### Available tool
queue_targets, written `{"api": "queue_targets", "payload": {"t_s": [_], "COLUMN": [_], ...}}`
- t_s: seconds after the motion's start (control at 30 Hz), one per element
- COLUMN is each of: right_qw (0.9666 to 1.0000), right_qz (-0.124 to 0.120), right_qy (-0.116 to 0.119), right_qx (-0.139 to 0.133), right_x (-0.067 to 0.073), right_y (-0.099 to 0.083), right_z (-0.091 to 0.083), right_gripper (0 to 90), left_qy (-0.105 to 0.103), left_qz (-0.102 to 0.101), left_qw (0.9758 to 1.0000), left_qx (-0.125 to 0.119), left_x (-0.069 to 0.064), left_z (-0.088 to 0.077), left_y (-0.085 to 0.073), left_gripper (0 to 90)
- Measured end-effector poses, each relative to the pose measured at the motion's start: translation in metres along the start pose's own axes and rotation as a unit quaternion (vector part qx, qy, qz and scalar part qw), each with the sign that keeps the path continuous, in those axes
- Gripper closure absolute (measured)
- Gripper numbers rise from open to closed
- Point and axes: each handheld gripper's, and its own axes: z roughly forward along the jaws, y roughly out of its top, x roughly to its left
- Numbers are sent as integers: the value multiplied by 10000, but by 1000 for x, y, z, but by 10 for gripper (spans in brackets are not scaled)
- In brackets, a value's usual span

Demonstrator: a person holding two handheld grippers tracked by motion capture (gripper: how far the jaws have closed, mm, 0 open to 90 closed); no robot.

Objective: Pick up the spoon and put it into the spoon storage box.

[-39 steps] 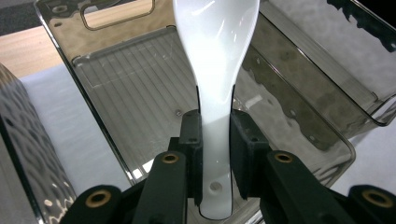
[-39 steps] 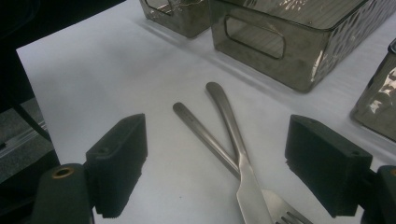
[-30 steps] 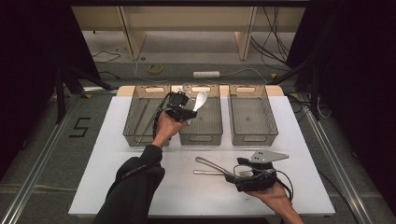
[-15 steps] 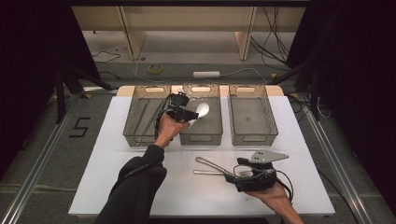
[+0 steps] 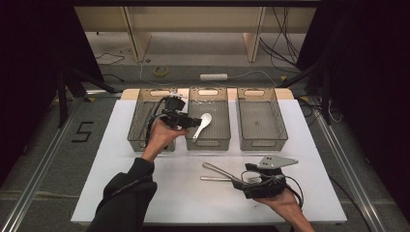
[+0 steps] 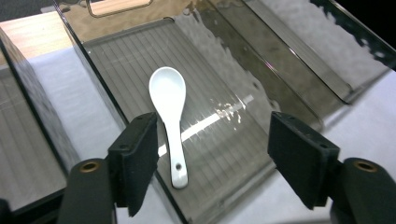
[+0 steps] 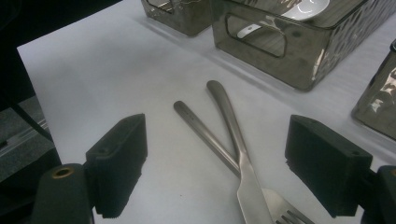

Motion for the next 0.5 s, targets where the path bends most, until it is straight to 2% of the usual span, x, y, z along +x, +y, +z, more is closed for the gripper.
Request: {"api": "queue_targets", "payload": {"t_s": [0.03, 0.17, 0.27, 0.3, 0.37, 0.43, 0.5], "right_qw": [10000, 9999, 9993, 9991, 9985, 9977, 9969], "right_qz": [-1, -105, -262, -308, -382, -470, -519], "right_qy": [-1, 5, 37, 50, 55, 6, -17], "right_qx": [4, 114, 245, 279, 392, 487, 583], "right_x": [1, 1, 1, 1, 1, 1, 2], "right_y": [1, 4, 9, 11, 14, 16, 18], "right_z": [0, 1, 2, 3, 5, 7, 8], "right_gripper": [220, 221, 229, 229, 231, 230, 231], "left_qy": [-8, -102, -70, -42, -19, -41, -93], "left_qz": [63, 32, 183, 170, 196, 204, 283], "left_qw": [10000, 9998, 9993, 9989, 9987, 9982, 9979], "left_qx": [6, -175, -322, -427, -464, -568, -573], "left_x": [-1, -2, -4, -4, -3, -4, -6], "left_z": [-4, -22, -34, -37, -43, -48, -53], "left_y": [-3, -17, -30, -34, -38, -44, -51], "left_gripper": [313, 286, 260, 260, 251, 248, 235]}}
